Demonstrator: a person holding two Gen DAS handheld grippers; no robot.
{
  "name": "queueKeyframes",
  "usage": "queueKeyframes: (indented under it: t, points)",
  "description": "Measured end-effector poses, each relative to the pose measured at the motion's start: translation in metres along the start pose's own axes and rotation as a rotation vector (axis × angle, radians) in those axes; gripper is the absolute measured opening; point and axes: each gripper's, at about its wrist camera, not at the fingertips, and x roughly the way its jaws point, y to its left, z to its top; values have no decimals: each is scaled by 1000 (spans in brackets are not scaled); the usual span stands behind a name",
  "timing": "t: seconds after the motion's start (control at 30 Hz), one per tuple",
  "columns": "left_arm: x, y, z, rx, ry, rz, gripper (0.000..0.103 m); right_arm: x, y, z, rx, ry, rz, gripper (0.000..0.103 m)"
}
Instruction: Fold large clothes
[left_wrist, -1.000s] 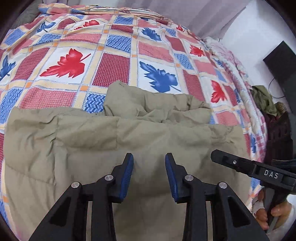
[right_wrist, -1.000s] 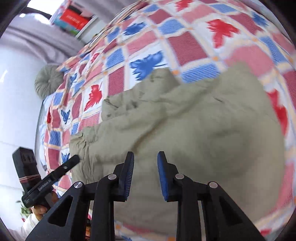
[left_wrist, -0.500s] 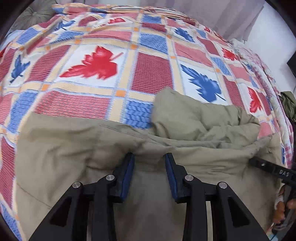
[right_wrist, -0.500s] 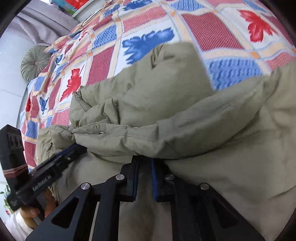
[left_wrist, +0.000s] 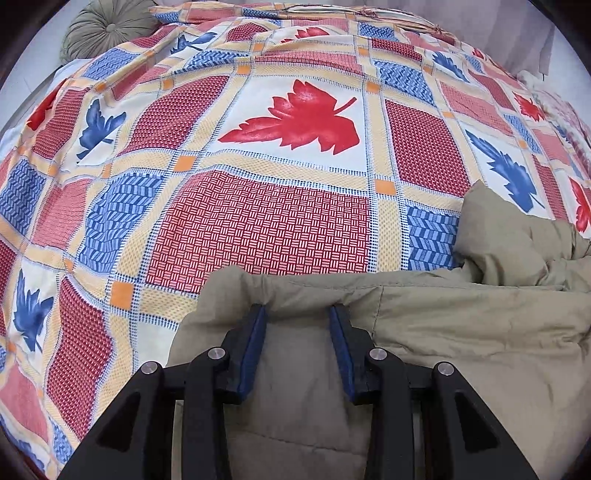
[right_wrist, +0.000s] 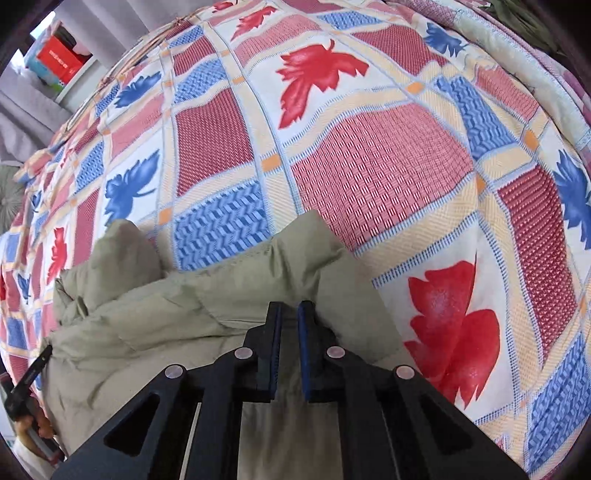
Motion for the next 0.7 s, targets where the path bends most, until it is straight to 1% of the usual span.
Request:
queueKeyframes:
  t: [0.13,0.33,0.47,0.5,0.6,0.7]
  points:
    - [18,-4,9,-25,5,4,39,26,-4,7,51,5,-8,8]
    - [21,0,12,-46,24,-22,39,41,4,11,6,-19,-48,8]
    - [6,1,14,-54,48,-11,40,36,10,12,-15,-7,-77,8]
    - [2,2,14,-54,51,-6,45,32,14,13,-34,-5,-89,12]
    - [-12,4,10,-39,50,4,46,19,23,8,-95,-10,-128,13]
    - [-22,6,7,-24,61,4,46,4,23,1,-83,-21,-112,13]
